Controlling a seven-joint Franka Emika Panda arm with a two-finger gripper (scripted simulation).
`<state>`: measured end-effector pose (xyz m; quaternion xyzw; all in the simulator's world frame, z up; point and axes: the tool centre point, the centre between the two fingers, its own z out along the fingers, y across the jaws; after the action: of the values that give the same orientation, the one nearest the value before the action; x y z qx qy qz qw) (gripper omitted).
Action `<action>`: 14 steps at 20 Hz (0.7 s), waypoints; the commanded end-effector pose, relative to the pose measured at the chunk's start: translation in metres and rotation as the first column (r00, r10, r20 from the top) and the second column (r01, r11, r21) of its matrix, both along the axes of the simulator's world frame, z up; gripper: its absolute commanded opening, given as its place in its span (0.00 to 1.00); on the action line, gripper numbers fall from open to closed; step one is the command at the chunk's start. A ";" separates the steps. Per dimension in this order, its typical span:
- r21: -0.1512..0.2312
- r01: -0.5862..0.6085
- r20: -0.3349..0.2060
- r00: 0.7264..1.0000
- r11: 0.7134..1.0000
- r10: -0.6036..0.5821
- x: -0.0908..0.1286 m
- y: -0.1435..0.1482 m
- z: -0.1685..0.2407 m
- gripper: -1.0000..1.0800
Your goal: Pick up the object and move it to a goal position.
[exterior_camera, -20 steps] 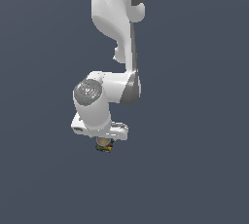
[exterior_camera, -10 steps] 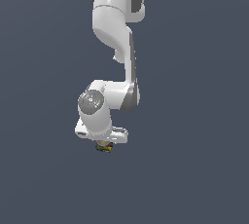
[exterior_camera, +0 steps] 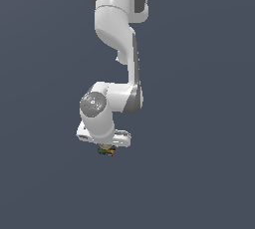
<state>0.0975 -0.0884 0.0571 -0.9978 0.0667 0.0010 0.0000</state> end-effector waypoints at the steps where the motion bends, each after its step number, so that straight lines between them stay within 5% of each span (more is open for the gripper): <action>1: 0.000 0.000 0.002 1.000 1.000 0.000 0.001 0.000 0.001 0.00; 14: 0.000 0.000 0.001 1.000 1.000 0.000 -0.011 0.005 0.027 0.00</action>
<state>0.0878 -0.0849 0.0749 -0.9978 0.0667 0.0034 0.0001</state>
